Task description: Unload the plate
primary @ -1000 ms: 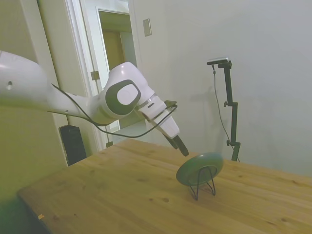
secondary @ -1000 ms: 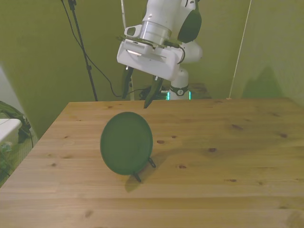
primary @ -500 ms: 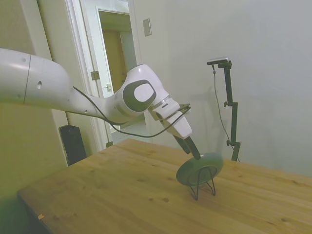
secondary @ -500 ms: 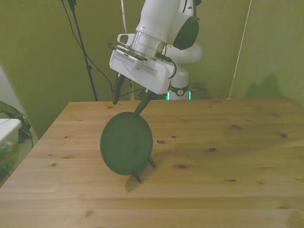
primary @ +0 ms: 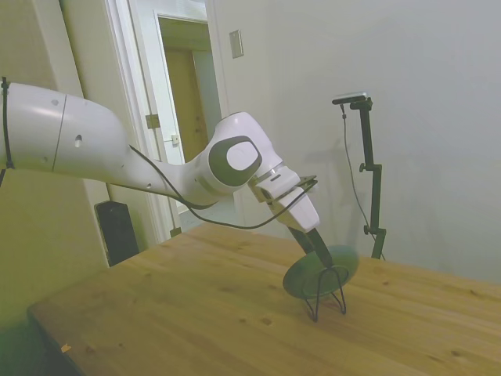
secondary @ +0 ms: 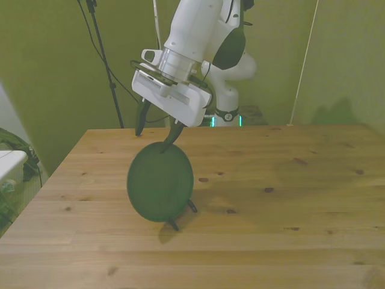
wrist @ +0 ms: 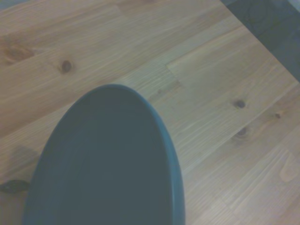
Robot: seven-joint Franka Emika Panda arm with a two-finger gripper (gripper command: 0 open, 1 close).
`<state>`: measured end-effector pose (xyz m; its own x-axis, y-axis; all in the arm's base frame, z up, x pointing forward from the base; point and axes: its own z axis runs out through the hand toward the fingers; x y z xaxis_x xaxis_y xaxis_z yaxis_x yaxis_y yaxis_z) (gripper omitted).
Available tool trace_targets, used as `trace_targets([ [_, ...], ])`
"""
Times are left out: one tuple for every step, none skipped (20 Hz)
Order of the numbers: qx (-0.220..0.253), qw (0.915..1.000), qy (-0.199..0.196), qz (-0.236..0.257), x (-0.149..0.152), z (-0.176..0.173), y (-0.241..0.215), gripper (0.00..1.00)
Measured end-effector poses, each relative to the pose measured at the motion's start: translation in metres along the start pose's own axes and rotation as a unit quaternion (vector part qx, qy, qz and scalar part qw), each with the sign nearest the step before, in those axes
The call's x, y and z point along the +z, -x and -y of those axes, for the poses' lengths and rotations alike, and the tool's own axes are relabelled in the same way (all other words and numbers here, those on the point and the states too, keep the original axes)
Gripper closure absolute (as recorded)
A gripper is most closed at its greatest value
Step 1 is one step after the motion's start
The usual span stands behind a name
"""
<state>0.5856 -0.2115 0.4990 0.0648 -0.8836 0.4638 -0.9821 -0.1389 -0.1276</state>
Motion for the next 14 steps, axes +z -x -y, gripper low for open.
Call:
trace_targets([
  [0.000,1.0000,0.000,0.000,0.0007,0.0001,-0.0002,1.00],
  [0.001,1.0000,0.000,0.000,0.0008,0.0000,-0.0007,1.00],
  [0.001,1.0000,0.000,-0.001,0.0007,-0.0001,-0.0013,1.00],
  [0.001,1.0000,0.000,-0.001,0.0006,-0.0001,-0.0017,1.00],
  [0.001,1.0000,0.000,-0.001,0.0005,-0.0001,-0.0018,1.00],
  [0.001,1.0000,0.000,-0.001,0.0005,0.0000,-0.0018,1.00],
  [0.001,1.0000,0.000,-0.001,0.0006,0.0001,-0.0017,1.00],
  [0.001,1.0000,0.000,-0.001,0.0008,0.0002,-0.0015,1.00],
  [0.001,1.0000,0.000,-0.001,0.0012,0.0003,-0.0014,1.00],
  [0.000,1.0000,0.000,-0.001,0.0016,0.0005,-0.0012,1.00],
  [0.000,1.0000,-0.001,-0.001,0.0017,0.0008,-0.0009,1.00],
  [0.000,1.0000,-0.001,-0.001,0.0017,0.0010,-0.0008,1.00],
  [0.000,1.0000,-0.001,-0.002,0.0016,0.0011,-0.0009,1.00],
  [0.000,1.0000,-0.002,-0.002,0.0015,0.0012,-0.0011,1.00],
])
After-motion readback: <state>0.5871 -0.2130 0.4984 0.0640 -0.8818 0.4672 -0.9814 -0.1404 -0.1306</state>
